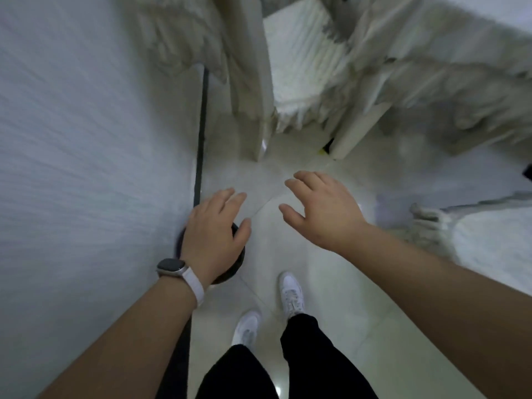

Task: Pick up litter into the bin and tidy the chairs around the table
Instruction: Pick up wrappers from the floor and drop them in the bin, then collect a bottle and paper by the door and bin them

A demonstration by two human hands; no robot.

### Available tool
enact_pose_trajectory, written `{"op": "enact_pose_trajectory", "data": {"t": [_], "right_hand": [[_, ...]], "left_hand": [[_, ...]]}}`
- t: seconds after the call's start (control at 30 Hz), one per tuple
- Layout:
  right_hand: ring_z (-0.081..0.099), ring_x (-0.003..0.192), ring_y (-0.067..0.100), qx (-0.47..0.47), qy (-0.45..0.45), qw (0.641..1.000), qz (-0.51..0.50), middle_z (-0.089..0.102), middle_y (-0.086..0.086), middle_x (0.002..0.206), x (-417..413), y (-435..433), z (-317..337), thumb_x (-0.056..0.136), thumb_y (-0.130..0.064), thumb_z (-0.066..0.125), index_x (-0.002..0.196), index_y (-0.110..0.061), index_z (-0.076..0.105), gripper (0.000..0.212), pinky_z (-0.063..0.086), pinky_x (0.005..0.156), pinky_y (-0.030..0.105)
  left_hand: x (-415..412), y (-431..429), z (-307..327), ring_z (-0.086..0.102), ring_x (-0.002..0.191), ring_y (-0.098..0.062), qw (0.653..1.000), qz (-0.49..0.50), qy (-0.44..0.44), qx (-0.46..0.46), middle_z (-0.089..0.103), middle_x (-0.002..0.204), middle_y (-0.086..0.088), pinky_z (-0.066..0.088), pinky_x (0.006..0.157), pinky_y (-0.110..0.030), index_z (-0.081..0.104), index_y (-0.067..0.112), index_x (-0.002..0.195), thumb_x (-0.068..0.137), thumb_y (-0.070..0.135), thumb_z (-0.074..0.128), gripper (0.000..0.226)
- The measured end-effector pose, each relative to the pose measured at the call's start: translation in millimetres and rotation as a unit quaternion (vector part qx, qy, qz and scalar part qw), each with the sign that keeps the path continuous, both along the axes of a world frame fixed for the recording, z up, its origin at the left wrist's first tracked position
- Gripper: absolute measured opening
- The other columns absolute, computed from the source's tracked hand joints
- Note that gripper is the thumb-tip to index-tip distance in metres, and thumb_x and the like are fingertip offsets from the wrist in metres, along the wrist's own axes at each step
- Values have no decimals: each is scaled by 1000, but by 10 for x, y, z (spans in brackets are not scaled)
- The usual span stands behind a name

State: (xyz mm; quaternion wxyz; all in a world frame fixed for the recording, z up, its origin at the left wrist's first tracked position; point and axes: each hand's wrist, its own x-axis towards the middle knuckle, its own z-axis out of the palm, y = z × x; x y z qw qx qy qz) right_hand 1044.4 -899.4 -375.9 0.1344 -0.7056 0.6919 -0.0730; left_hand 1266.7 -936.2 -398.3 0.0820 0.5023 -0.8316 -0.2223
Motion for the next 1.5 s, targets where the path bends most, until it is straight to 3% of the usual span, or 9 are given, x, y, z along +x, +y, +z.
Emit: {"op": "enact_pose_trajectory", "data": {"t": [0.23,0.37,0.8,1.07,1.5], "right_hand": [[55,112,31,-16,35,993,-110,60,8,125,-41,754,839,88,-50,44,120,-14,61,52,46,91,42],[54,114,29,-23,59,983,-171,59,7,125,36,1219,1164,88,-49,46,119,-14,60,49,46,93,42],[53,116,29,-79,147,925,-341,60,6,124,-166,2975,1948,88,-50,45,120,-14,62,51,40,97,41],[55,115,32,-103,187,879,-427,62,10,125,-488,4501,2121,87,-48,47,116,-14,66,48,41,97,43],[56,111,32,-117,222,824,-508,63,11,122,-1291,7472,2329,88,-45,48,116,-14,67,46,38,95,42]], "left_hand": [[-227,131,673,60,111,-37,989,-125,37,-75,62,128,-16,50,89,-48,64,9,127,90,38,51,48],[-292,300,965,58,115,-35,976,-193,43,-91,61,130,-13,48,92,-49,62,14,129,90,40,49,48],[-1231,1273,1752,59,113,-33,893,-404,93,-174,63,125,-11,45,95,-45,66,14,123,90,42,49,46],[-2017,2522,2149,59,112,-31,829,-500,152,-198,64,124,-10,46,95,-46,67,15,123,91,38,54,42],[-3422,5426,2419,59,115,-34,745,-604,186,-216,63,128,-11,46,96,-45,67,16,121,90,37,53,40]]}}
